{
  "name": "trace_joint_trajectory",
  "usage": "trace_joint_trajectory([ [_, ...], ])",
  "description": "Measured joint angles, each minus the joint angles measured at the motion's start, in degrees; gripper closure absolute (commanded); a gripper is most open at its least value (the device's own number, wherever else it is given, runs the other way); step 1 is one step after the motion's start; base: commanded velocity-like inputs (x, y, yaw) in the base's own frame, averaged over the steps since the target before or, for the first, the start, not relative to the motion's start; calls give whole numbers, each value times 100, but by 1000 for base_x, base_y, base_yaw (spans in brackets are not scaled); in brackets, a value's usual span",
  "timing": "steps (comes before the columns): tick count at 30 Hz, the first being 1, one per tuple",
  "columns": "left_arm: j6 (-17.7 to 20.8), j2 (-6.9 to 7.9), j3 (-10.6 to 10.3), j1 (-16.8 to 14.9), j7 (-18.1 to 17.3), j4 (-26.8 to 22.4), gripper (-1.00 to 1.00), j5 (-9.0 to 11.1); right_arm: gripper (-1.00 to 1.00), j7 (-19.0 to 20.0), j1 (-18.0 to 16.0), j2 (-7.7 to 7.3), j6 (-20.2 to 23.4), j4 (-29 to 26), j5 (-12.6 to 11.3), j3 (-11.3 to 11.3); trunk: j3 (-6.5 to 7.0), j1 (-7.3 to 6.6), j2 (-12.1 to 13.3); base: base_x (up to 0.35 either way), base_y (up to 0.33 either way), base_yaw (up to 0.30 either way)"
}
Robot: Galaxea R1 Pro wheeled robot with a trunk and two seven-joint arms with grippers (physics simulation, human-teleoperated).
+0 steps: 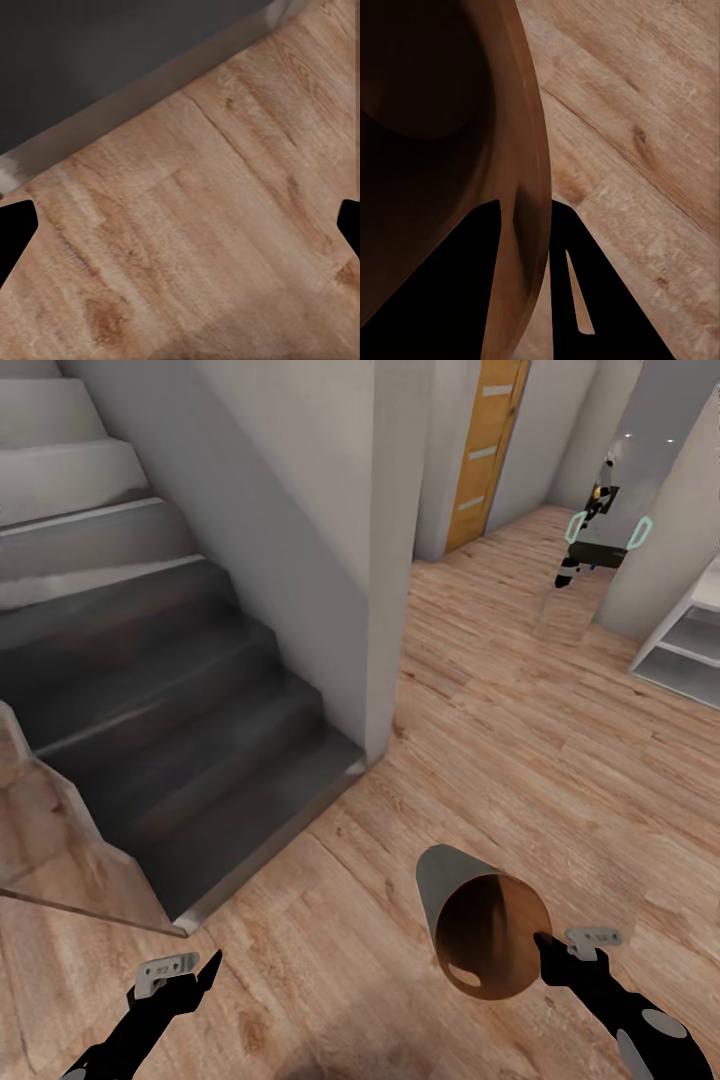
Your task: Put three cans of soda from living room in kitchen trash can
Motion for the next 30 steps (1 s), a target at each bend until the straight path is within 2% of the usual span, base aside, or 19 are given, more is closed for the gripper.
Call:
trace_joint_trajectory([
  [8, 0, -4, -40, 0, 7, 5, -100, 0, 100, 175, 0, 0, -346, 2, -2, -6, 73, 0, 0, 0, 0, 0],
  [30, -5, -5, -42, 0, 7, 2, -100, 0, 100, 229, 0, 19, -387, 8, 1, -5, 274, 0, 0, 0, 0, 0],
])
